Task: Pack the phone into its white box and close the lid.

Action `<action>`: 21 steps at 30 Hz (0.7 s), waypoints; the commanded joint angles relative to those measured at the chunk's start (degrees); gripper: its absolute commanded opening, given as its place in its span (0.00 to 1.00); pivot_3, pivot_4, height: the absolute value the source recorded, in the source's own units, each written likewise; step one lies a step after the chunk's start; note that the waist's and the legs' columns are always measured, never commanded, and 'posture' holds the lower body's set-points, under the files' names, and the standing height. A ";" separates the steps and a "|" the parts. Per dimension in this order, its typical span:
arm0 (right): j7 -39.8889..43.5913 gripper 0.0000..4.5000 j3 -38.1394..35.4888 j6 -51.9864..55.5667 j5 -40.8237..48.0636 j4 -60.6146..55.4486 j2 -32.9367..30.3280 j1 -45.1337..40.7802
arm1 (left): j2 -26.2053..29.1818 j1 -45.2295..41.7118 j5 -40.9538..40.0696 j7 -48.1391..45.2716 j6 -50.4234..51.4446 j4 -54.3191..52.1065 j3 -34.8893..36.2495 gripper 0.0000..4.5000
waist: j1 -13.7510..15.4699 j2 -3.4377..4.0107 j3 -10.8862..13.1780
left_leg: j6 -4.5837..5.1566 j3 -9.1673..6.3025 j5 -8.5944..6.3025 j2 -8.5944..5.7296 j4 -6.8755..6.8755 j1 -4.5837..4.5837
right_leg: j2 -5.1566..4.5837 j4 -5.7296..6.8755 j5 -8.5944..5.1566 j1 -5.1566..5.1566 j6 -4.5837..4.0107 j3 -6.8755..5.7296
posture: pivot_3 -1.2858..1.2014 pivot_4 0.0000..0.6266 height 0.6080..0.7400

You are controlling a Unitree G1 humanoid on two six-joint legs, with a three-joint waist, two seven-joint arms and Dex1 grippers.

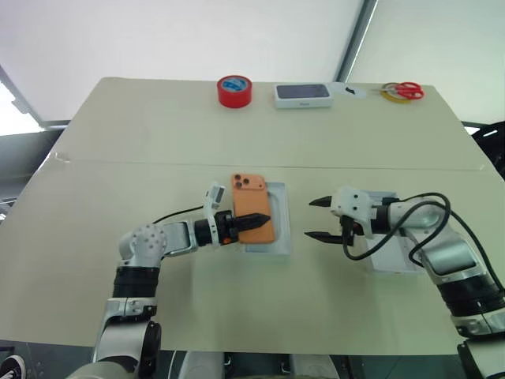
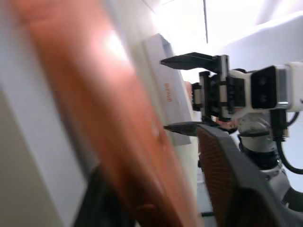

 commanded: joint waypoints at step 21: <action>-2.38 0.85 1.14 -4.89 -2.38 2.35 2.89 -3.43 | 8.24 -0.89 12.03 -8.33 -8.04 -10.54 -14.60 0.75 | -0.21 0.02 -0.01 | -0.02 0.01 0.00 0.03 0.00 0.04 | 0.05 0.00 0.00 0.02 0.01 0.01 | 0.52 0.24 0.92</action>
